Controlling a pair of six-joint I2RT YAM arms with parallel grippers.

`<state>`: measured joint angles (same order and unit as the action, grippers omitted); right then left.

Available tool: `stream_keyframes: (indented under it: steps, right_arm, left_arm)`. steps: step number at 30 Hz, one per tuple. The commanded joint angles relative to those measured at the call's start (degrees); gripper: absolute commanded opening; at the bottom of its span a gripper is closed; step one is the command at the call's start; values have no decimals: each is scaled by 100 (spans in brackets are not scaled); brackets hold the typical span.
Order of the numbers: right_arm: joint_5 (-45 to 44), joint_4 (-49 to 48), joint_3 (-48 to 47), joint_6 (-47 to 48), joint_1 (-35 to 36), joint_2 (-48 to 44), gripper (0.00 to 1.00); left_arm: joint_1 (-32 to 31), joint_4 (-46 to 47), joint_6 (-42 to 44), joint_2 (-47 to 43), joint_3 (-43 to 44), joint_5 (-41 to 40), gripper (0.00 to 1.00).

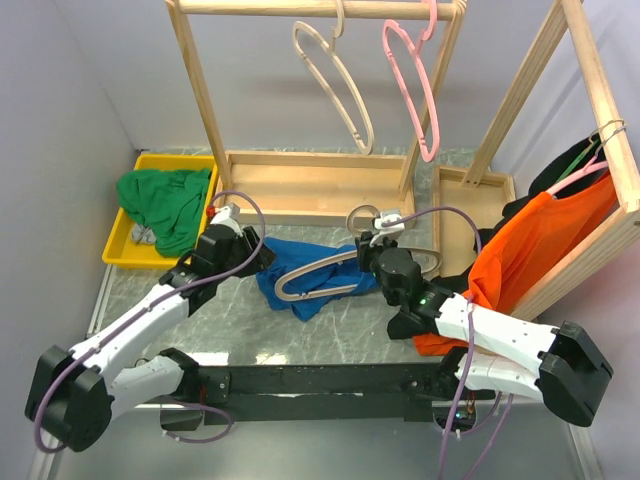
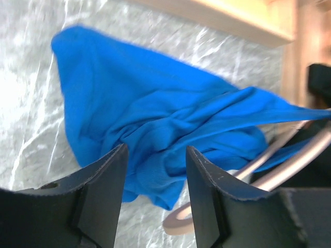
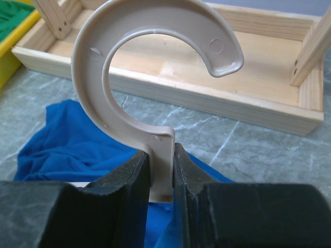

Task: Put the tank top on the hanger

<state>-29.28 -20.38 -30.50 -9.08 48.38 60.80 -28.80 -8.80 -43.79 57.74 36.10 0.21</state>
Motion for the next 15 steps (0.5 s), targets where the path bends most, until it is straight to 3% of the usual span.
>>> stream_keyframes:
  steps: [1,15]
  right_arm:
    - [-394,-317,149,178,145,-182,0]
    - [-693,-300,203,267,260,-314,0]
  left_arm:
    - [-38,44,-86,343,82,216,53]
    - [-908,168,-226,1143,222,-195,48]
